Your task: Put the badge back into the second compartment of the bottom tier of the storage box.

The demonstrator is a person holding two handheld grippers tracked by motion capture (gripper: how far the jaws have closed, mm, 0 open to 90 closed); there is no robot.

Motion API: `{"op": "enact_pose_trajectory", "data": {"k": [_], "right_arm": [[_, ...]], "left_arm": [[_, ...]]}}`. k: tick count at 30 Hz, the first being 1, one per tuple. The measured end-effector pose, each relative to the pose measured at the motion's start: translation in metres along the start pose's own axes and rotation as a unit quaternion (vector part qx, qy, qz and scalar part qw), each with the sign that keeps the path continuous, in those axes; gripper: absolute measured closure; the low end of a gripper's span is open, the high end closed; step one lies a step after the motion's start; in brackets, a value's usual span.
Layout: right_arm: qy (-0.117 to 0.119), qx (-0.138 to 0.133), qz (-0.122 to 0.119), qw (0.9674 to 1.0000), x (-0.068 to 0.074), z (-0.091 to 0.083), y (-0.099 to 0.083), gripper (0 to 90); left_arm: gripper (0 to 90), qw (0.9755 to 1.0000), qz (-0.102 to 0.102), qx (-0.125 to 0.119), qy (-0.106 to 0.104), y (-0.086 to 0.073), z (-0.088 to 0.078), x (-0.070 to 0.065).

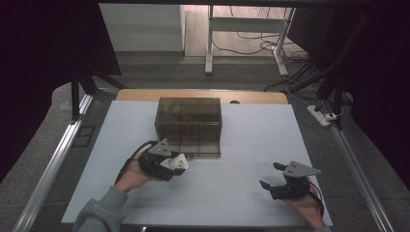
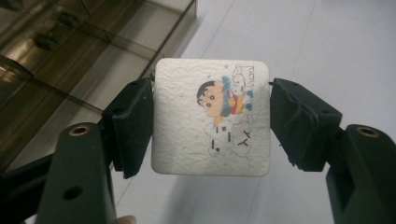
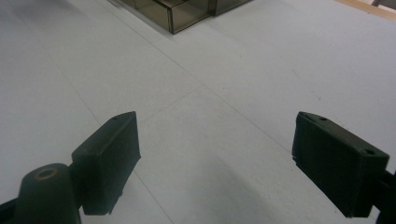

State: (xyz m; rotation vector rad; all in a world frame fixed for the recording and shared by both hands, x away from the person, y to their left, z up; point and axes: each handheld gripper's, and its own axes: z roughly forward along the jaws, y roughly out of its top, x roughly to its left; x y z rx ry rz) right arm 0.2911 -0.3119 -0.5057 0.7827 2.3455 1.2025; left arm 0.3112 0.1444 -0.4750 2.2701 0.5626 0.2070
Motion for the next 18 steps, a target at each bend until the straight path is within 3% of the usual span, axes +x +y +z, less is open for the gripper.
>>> {"op": "enact_pose_trajectory", "data": {"k": [6, 18], "right_arm": [[0.000, 0.000, 0.000, 1.0000, 0.000, 0.000, 0.000, 15.0], [0.000, 0.000, 0.000, 1.0000, 0.000, 0.000, 0.000, 15.2]], "left_arm": [[32.9, 0.9995, -0.013, -0.030, 0.001, 0.001, -0.009, 0.001], [32.9, 0.9976, -0.015, -0.068, 0.003, 0.005, -0.025, 0.000]]}}
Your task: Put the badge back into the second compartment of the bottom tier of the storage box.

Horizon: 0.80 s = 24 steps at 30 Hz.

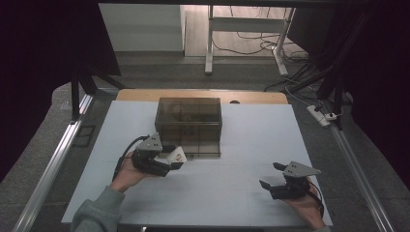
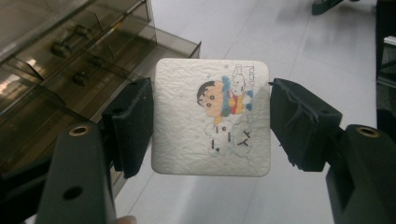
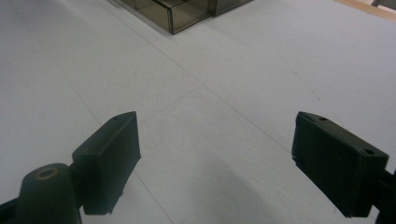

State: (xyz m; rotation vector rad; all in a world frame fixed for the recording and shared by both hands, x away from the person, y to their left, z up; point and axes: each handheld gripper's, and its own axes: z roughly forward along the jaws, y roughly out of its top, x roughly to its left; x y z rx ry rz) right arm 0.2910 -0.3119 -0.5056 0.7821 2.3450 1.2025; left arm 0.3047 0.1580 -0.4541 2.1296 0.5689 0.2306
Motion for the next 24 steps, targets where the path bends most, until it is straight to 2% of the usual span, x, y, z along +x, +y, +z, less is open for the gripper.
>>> {"op": "enact_pose_trajectory", "data": {"k": [10, 24], "right_arm": [[0.003, -0.005, 0.004, 1.0000, -0.001, 0.000, 0.000, 15.3], [0.003, -0.010, 0.007, 0.9999, -0.002, -0.002, 0.000, 15.3]], "left_arm": [[32.9, 0.9999, 0.001, -0.017, 0.004, 0.006, -0.005, 0.000], [32.9, 0.9999, 0.009, -0.005, -0.001, 0.022, 0.013, 0.008]]}}
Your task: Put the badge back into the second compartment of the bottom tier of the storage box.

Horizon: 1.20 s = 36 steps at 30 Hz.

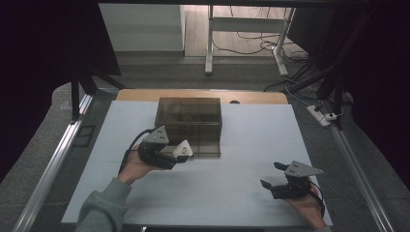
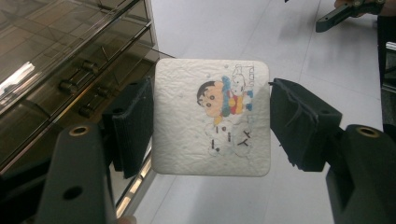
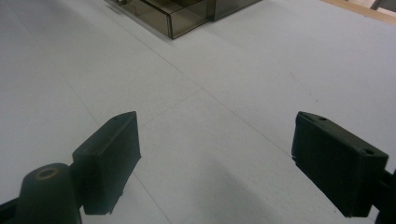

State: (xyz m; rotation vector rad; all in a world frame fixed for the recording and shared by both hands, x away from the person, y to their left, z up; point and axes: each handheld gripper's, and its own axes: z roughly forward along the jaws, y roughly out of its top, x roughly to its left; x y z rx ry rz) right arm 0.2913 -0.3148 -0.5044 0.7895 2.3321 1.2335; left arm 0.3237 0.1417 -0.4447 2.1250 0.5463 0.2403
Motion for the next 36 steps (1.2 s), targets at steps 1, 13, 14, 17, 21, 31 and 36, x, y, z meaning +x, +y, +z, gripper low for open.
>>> {"op": "enact_pose_trajectory", "data": {"k": [1, 13, 14, 17, 21, 31, 36], "right_arm": [[0.000, 0.000, 0.000, 1.0000, 0.000, 0.000, 0.000, 15.3], [-0.002, 0.001, -0.002, 1.0000, 0.001, 0.000, 0.001, 15.4], [-0.002, 0.001, -0.002, 1.0000, 0.001, 0.000, 0.001, 15.4], [-0.002, 0.001, -0.003, 1.0000, 0.001, -0.001, 0.001, 15.5], [-0.004, 0.002, -0.004, 1.0000, 0.001, -0.001, 0.001, 15.6], [0.002, 0.003, -0.006, 1.0000, 0.002, 0.000, 0.001, 15.7], [0.003, 0.003, -0.005, 1.0000, 0.002, 0.000, 0.000, 15.8]], "left_arm": [[32.9, 1.0000, 0.001, 0.001, 0.001, 0.001, 0.001, 0.000], [32.9, 0.9999, 0.005, 0.011, 0.003, 0.009, 0.012, 0.008], [32.9, 0.9999, 0.004, 0.013, 0.002, 0.009, 0.014, 0.008], [32.9, 0.9997, 0.005, 0.023, 0.003, 0.009, 0.019, 0.011], [32.9, 0.9993, -0.003, 0.038, 0.004, 0.007, 0.028, 0.018], [32.9, 0.9973, -0.009, 0.072, 0.007, 0.004, 0.047, 0.031], [32.9, 0.9966, -0.006, 0.082, 0.007, 0.005, 0.054, 0.033]]}}
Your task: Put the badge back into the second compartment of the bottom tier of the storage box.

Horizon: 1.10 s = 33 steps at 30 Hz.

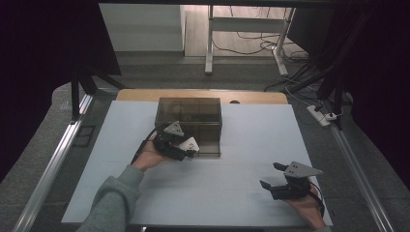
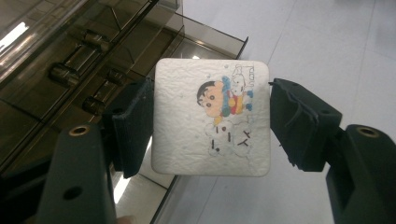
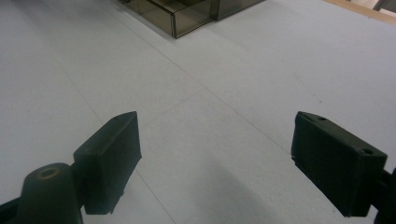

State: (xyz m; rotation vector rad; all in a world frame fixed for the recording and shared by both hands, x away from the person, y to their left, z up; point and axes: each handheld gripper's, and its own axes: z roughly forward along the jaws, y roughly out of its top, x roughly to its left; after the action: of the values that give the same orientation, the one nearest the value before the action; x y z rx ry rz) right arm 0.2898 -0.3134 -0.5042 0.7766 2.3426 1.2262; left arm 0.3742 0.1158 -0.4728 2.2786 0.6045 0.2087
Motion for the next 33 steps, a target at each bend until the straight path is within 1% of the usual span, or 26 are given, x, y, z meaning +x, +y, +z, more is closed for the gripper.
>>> {"op": "enact_pose_trajectory", "data": {"k": [8, 11, 18, 21, 27, 33], "right_arm": [[-0.001, 0.001, 0.000, 1.0000, 0.000, -0.001, 0.000, 15.9], [0.000, 0.001, 0.000, 1.0000, 0.000, -0.001, 0.000, 15.9], [0.002, 0.003, 0.002, 1.0000, 0.000, 0.000, -0.001, 15.9], [0.002, 0.004, 0.001, 1.0000, 0.000, 0.000, -0.001, 15.9], [0.002, 0.004, 0.002, 1.0000, 0.000, 0.000, -0.001, 15.9], [-0.001, 0.004, 0.001, 1.0000, -0.001, -0.001, -0.001, 15.9]], "left_arm": [[32.9, 0.9999, 0.002, 0.014, 0.003, 0.004, 0.010, 0.005], [32.9, 0.9997, 0.006, 0.023, 0.005, 0.003, 0.014, 0.006], [32.8, 0.9993, 0.002, 0.036, 0.009, 0.000, 0.019, 0.012], [32.8, 0.9993, -0.001, 0.035, 0.009, -0.001, 0.018, 0.014], [32.8, 0.9985, 0.007, 0.053, 0.013, 0.000, 0.022, 0.015], [32.7, 0.9984, 0.012, 0.053, 0.012, 0.002, 0.025, 0.015]]}}
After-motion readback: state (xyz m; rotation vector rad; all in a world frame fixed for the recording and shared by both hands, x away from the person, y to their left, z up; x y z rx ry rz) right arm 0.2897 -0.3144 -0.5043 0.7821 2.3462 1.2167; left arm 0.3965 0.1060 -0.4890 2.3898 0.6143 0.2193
